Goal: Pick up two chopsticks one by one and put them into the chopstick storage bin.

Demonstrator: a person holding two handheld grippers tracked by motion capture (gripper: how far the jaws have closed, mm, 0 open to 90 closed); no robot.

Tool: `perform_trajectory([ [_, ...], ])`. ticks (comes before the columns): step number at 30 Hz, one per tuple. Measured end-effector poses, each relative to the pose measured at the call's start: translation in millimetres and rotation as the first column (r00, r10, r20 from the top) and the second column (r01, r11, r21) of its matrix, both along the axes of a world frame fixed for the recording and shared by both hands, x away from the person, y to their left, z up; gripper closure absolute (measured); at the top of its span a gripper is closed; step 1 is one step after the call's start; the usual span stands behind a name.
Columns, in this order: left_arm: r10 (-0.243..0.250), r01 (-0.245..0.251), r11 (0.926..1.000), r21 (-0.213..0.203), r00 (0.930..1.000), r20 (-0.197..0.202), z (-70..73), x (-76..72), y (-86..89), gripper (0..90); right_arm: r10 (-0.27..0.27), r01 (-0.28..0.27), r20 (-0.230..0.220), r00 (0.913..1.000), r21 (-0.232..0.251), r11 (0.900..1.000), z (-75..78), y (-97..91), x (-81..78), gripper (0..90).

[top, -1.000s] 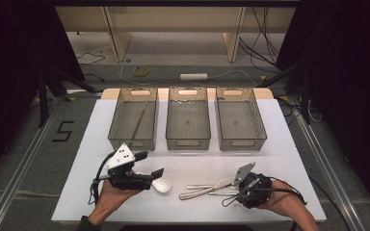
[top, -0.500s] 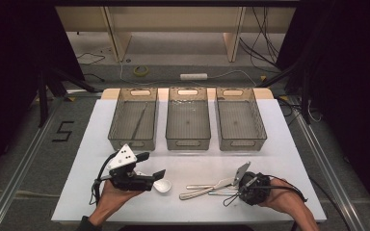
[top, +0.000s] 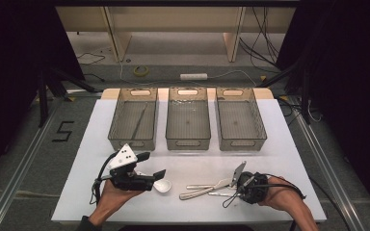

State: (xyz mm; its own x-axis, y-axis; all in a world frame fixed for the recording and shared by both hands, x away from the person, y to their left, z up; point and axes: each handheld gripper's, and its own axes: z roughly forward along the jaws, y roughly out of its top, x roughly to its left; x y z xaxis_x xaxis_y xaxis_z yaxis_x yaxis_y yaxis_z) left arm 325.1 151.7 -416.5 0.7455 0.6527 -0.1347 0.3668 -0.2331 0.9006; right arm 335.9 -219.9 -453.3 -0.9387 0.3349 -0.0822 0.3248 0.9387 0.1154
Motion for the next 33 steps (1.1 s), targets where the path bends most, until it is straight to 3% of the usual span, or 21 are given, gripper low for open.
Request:
perform_trajectory([
  [11, -0.005, 0.005, 1.0, 0.008, 1.0, 0.001, -0.2, 0.2, -0.9, 16.5, 0.118, -0.117, 0.015, 0.9929, -0.055, 0.9916, 0.1, 5.6, -8.8, 85.5],
  [21, -0.011, 0.011, 0.9998, 0.014, 0.9999, -0.001, -0.7, 0.4, -2.4, 16.5, 0.157, -0.157, 0.004, 0.9875, -0.029, 0.9871, 8.4, 2.3, -14.2, 86.5],
  [23, -0.014, 0.014, 0.9998, 0.015, 0.9999, -0.003, -1.0, 0.4, -3.5, 16.5, 0.16, -0.159, 0.044, 0.9862, -0.007, 0.9872, 16.7, 3.8, -15.7, 86.6],
  [33, -0.07, 0.071, 0.9963, 0.048, 0.9974, -0.015, -3.5, -1.6, -15.1, 16.8, 0.139, -0.145, 0.132, 0.9815, 0.037, 0.9887, 31.4, 13.3, -18.5, 86.9],
])
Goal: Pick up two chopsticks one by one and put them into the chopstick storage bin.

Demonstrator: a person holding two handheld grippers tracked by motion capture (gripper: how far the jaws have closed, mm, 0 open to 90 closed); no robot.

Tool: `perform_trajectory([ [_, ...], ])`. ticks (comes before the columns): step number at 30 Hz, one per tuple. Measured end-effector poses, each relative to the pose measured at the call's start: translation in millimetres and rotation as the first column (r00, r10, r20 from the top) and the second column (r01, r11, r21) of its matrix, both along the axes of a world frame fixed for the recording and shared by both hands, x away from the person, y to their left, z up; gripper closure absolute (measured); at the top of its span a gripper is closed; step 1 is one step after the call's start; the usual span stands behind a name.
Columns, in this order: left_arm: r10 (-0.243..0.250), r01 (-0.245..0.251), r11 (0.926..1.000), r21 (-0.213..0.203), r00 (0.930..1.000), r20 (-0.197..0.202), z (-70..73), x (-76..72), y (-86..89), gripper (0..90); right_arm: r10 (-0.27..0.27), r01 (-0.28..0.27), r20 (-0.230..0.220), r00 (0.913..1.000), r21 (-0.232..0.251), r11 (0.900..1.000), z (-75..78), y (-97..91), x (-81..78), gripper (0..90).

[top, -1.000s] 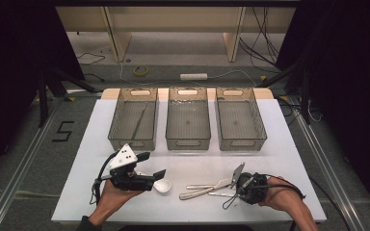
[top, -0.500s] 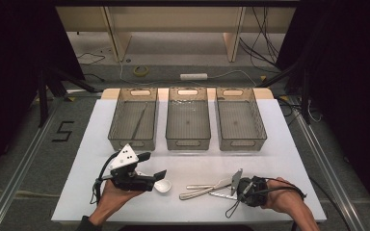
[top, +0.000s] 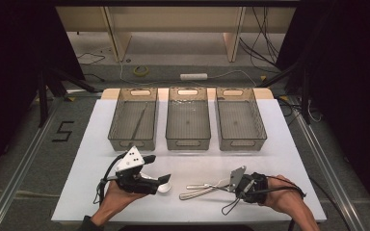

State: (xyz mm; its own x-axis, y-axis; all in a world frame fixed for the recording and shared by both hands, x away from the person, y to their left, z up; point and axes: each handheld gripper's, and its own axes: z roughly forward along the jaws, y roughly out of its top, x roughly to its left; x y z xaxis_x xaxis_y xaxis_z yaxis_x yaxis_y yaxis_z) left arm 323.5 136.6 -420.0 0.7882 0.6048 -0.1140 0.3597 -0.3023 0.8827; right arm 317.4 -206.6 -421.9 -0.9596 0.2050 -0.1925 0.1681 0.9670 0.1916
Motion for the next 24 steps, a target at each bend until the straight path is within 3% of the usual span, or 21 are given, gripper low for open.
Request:
perform_trajectory([
  [11, -0.069, 0.069, 0.9972, 0.03, 0.9976, -0.005, -3.3, -3.2, -19.3, 17.3, 0.031, -0.032, 0.038, 0.9988, 0.015, 0.9994, 14.6, 21.0, 1.8, 86.9],
  [24, -0.185, 0.186, 0.9789, 0.084, 0.9825, -0.018, -9.3, -9.1, -43.0, 20.4, 0.11, -0.111, 0.052, 0.9925, 0.007, 0.9938, 21.0, 50.9, 1.6, 86.9],
])
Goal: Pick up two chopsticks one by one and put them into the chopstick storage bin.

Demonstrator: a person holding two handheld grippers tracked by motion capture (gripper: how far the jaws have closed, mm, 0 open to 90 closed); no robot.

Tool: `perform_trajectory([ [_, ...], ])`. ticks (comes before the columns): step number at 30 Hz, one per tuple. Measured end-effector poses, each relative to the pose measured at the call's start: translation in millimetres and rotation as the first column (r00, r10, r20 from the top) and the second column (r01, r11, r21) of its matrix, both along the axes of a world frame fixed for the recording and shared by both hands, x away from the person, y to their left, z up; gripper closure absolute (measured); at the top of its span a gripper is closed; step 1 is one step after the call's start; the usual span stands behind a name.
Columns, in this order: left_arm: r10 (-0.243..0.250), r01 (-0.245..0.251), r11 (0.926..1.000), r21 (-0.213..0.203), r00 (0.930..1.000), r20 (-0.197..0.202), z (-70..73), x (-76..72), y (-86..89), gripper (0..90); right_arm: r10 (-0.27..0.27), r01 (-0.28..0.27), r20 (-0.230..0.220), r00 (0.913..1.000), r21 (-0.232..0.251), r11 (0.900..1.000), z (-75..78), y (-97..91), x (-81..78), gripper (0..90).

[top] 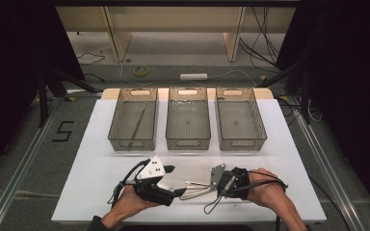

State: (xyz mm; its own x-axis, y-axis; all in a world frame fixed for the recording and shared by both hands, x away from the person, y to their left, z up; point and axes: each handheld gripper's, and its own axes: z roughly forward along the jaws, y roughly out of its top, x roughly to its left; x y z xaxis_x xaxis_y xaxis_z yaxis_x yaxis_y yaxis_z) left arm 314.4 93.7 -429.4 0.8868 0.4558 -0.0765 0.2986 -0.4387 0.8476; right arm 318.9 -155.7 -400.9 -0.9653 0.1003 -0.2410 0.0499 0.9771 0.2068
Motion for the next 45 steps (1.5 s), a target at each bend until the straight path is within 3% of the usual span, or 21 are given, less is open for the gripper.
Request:
perform_trajectory([
  [6, -0.056, 0.056, 0.9974, 0.045, 0.9984, 0.009, -3.8, -4.1, -10.3, 26.5, 0.025, -0.025, 0.004, 0.9997, -0.006, 0.9997, 0.1, 11.0, -3.7, 86.9],
  [11, -0.12, 0.116, 0.9873, 0.109, 0.992, 0.038, -6.6, -9.9, -18.5, 34.9, 0.041, -0.041, -0.004, 0.9992, -0.017, 0.999, -0.6, 17.6, -6.6, 86.8],
  [15, -0.157, 0.15, 0.9794, 0.135, 0.9866, 0.044, -9.0, -12.8, -23.5, 40.6, 0.06, -0.06, -0.009, 0.9982, -0.02, 0.998, -1.7, 21.7, -8.6, 86.9],
  [39, -0.245, 0.235, 0.9598, 0.153, 0.9684, 0.048, -9.8, -16.2, -25.5, 71.4, 0.127, -0.128, -0.017, 0.9917, -0.036, 0.9911, 0.3, 32.6, -18.9, 86.8],
  [45, -0.284, 0.274, 0.9482, 0.16, 0.958, 0.04, -10.0, -17.1, -25.6, 79.1, 0.155, -0.155, -0.013, 0.9879, -0.027, 0.9876, -0.3, 31.3, -20.6, 86.7],
])
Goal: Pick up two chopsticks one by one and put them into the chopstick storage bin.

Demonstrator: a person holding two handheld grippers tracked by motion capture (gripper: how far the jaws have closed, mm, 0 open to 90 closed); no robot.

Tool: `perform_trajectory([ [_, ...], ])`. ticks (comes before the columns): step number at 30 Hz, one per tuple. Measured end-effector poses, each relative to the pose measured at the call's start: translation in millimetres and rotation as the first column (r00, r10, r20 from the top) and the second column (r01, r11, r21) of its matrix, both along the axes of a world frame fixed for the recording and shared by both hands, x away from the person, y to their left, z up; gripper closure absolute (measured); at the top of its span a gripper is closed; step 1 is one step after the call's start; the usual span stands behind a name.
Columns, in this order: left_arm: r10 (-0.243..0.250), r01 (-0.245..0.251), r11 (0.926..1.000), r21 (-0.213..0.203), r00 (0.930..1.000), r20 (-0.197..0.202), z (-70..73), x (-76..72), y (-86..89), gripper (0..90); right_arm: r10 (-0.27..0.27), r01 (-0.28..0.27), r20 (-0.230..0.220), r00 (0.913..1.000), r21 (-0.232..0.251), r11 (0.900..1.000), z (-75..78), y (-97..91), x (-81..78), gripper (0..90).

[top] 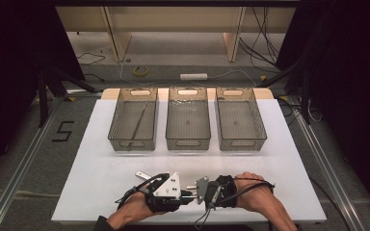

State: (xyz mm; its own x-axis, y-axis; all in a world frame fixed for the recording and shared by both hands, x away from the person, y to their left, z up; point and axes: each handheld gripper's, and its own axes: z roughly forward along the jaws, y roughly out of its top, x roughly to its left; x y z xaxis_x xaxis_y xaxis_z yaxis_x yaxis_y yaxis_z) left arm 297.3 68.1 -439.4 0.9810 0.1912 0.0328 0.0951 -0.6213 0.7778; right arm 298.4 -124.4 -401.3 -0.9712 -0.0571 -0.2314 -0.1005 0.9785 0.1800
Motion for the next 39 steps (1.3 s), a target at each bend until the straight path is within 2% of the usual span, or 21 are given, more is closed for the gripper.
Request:
perform_trajectory([
  [2, -0.021, 0.021, 0.9998, 0.001, 0.9998, -0.006, 0.6, -0.6, 0.1, 81.2, 0.012, -0.012, -0.001, 0.9999, -0.005, 0.9999, 0.3, 0.0, -1.1, 86.6],
  [5, -0.027, 0.027, 0.9996, -0.008, 0.9995, -0.014, 2.6, -0.8, 1.2, 82.6, 0.028, -0.028, 0.002, 0.9996, -0.003, 0.9996, 1.1, -0.9, -1.8, 86.3],
  [9, -0.033, 0.032, 0.9991, -0.029, 0.9994, -0.013, 6.4, -0.9, 4.5, 83.1, 0.016, -0.015, -0.025, 0.9996, 0.038, 0.9992, 4.7, -4.9, -1.0, 84.0],
  [11, -0.028, 0.028, 0.9989, -0.039, 0.9995, -0.016, 8.4, 0.6, 6.9, 83.2, 0.009, -0.009, -0.011, 0.9999, 0.058, 0.9983, 8.0, -8.7, 0.2, 72.5],
  [12, -0.025, 0.024, 0.9988, -0.043, 0.9996, -0.016, 9.2, 0.8, 8.1, 83.2, 0.011, -0.01, -0.017, 0.9998, 0.075, 0.9971, 10.1, -11.8, 1.0, 70.9],
  [13, -0.021, 0.02, 0.9988, -0.046, 0.9997, -0.012, 10.0, 1.2, 9.4, 83.2, 0.005, -0.002, -0.029, 0.9996, 0.103, 0.9947, 12.3, -15.1, 1.1, 68.6],
  [15, -0.004, 0.004, 0.9986, -0.052, 1.0, -0.006, 11.3, 2.8, 12.1, 83.3, -0.021, 0.023, -0.011, 0.9997, 0.151, 0.9883, 16.7, -21.2, 2.3, 59.0],
  [17, 0.013, -0.013, 0.9978, -0.066, 0.9999, -0.006, 12.1, 4.0, 14.2, 83.3, -0.055, 0.056, -0.009, 0.9985, 0.189, 0.9804, 20.3, -27.0, 4.3, 55.5],
  [18, 0.018, -0.019, 0.9974, -0.069, 0.9998, -0.005, 12.9, 4.4, 15.5, 83.3, -0.069, 0.072, -0.02, 0.9974, 0.22, 0.9728, 21.4, -29.8, 5.7, 52.4],
  [20, 0.033, -0.033, 0.9964, -0.078, 0.9994, 0.005, 14.5, 5.2, 17.9, 83.3, -0.108, 0.111, -0.026, 0.9938, 0.287, 0.9514, 22.5, -34.9, 8.2, 49.2],
  [25, 0.089, -0.087, 0.9897, -0.114, 0.996, 0.011, 18.7, 7.1, 23.1, 83.3, -0.174, 0.181, -0.056, 0.9832, 0.42, 0.8893, 20.3, -48.5, 14.6, 45.7],
  [28, 0.129, -0.126, 0.984, -0.126, 0.9915, 0.015, 19.5, 9.5, 26.9, 83.3, -0.224, 0.222, -0.057, 0.9729, 0.5, 0.8373, 20.3, -56.0, 15.2, 41.9],
  [29, 0.147, -0.144, 0.9806, -0.133, 0.9891, 0.012, 19.7, 10.9, 28.8, 83.2, -0.242, 0.239, -0.064, 0.9681, 0.524, 0.8177, 20.4, -58.7, 15.8, 40.2],
  [32, 0.181, -0.178, 0.9743, -0.137, 0.9834, 0.01, 20.4, 13.8, 33.5, 83.3, -0.298, 0.289, -0.088, 0.9506, 0.603, 0.7439, 19.7, -68.7, 18.8, 37.2],
  [33, 0.193, -0.19, 0.9719, -0.139, 0.9811, 0.01, 20.7, 15.0, 35.5, 83.3, -0.309, 0.297, -0.092, 0.9466, 0.62, 0.7261, 19.3, -70.9, 19.3, 35.4],
  [35, 0.223, -0.22, 0.9636, -0.152, 0.9748, 0.003, 21.0, 17.2, 39.3, 83.3, -0.357, 0.321, -0.088, 0.93, 0.666, 0.6731, 18.2, -76.7, 19.9, 33.1],
  [37, 0.251, -0.248, 0.9542, -0.168, 0.968, -0.002, 21.7, 18.8, 43.0, 83.3, -0.387, 0.353, -0.116, 0.9149, 0.693, 0.628, 16.5, -82.8, 21.3, 31.7],
  [38, 0.266, -0.262, 0.9489, -0.176, 0.964, -0.001, 22.1, 19.7, 45.1, 83.3, -0.413, 0.368, -0.116, 0.9034, 0.704, 0.6071, 15.6, -86.1, 21.5, 31.6],
  [39, 0.278, -0.274, 0.9437, -0.185, 0.9605, -0.005, 22.5, 20.7, 47.4, 83.3, -0.434, 0.383, -0.125, 0.8922, 0.717, 0.5819, 14.4, -89.4, 21.4, 30.9],
])
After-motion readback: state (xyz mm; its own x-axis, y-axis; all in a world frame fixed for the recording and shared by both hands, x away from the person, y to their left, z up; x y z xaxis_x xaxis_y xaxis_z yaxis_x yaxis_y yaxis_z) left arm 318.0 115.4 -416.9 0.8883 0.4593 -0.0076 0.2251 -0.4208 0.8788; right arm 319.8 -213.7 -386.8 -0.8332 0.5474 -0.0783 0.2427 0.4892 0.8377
